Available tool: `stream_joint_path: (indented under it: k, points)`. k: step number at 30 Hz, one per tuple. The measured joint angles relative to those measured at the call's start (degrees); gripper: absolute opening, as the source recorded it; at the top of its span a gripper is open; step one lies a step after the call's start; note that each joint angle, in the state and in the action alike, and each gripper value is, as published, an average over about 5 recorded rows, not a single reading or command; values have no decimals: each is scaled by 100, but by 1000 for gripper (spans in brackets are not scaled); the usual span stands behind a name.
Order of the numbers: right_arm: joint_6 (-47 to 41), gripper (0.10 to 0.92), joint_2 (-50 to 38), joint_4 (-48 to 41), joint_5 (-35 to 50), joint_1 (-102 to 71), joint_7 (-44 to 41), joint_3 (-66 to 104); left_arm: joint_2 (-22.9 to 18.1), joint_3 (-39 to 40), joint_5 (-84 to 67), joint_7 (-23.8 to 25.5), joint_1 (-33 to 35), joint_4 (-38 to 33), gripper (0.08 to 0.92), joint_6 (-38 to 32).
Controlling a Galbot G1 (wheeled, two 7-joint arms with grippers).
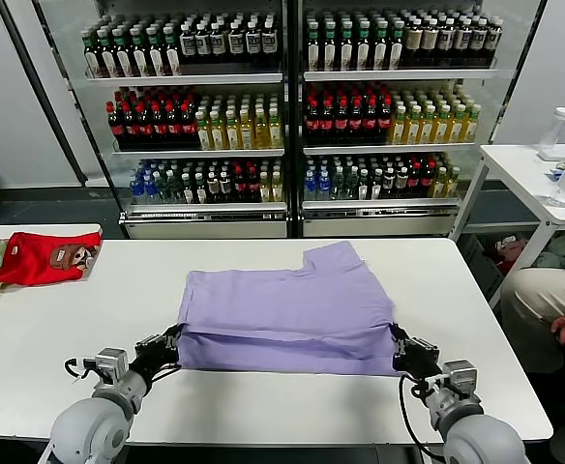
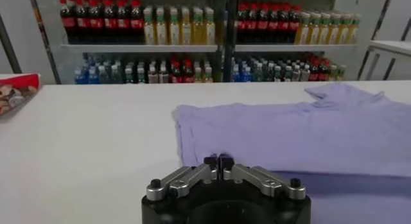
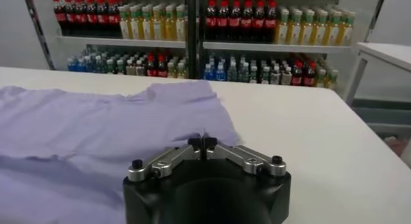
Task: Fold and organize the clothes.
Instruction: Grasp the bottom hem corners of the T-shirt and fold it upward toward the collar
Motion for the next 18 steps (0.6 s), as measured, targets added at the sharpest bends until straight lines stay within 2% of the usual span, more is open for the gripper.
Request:
stream_joint_path:
  k: [6,9,18]
  points:
    - [-37,119,61,-183,-60,216,14,-155,15,46,89,70,-103,119,92,30]
    - [-59,167,108,-303,-111,317,37,-238,-10,76,183,82,-124,178,109,65]
    - [-141,421,180,-499,-148,466,134,-335,-46,34,390,0,-153,322,349,118]
